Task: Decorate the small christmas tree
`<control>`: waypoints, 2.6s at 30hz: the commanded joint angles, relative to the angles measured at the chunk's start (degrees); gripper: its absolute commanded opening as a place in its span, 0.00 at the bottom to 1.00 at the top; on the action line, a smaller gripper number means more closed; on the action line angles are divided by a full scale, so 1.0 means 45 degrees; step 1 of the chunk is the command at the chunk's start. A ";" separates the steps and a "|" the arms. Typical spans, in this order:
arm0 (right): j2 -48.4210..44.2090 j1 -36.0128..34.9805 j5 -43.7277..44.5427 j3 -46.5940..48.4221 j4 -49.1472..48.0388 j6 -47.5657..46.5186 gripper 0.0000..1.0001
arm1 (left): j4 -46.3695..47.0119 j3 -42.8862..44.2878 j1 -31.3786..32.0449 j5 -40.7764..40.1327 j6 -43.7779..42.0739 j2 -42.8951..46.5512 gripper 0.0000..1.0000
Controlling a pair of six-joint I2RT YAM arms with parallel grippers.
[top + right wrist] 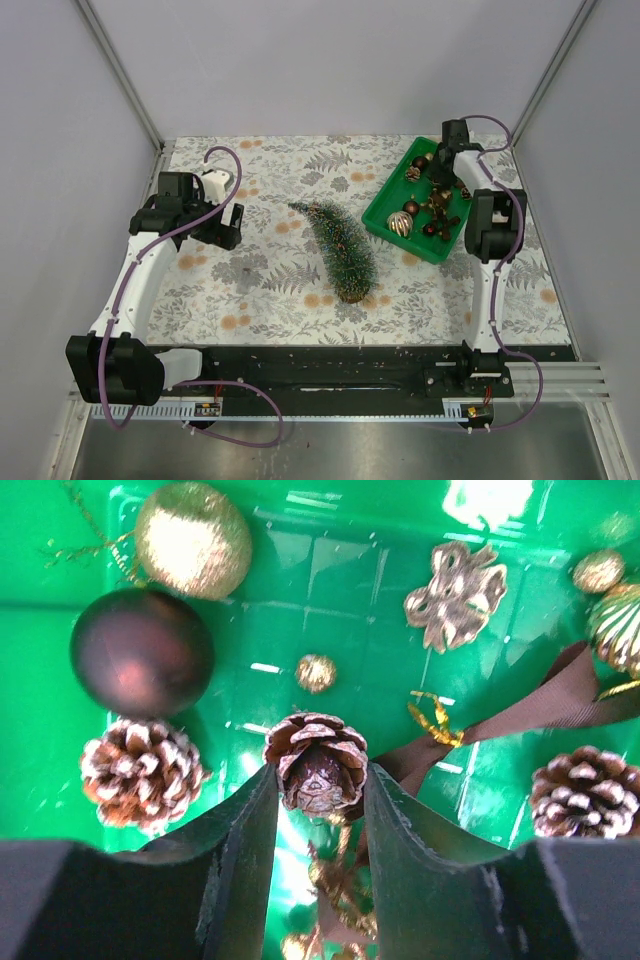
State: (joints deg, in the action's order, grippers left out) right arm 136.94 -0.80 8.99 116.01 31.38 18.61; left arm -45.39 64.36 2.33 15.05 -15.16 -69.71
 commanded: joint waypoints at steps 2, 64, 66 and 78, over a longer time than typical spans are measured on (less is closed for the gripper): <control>-0.2517 0.0002 -0.1389 -0.0971 -0.0194 0.0960 0.37 | 0.0535 0.0151 -0.0068 0.0503 0.0184 0.0257 0.99; -1.4670 -0.2245 -1.1978 -0.0761 -0.1307 0.4885 0.31 | 0.0280 0.6575 0.0381 0.8252 0.1902 0.1644 0.99; -1.4690 -0.2245 -1.2154 -0.0487 -0.1464 0.5140 0.31 | 0.0689 0.7024 0.0459 0.9268 0.2681 0.1586 0.99; -1.5197 -0.2245 -1.2760 -0.0973 -0.2440 0.6157 0.31 | 0.2811 0.7400 0.6551 0.5741 0.1471 0.0844 0.99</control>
State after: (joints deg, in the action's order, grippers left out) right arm 70.02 -10.50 -45.80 112.79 24.93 43.40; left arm -42.00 98.45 26.15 49.56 -4.91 -65.10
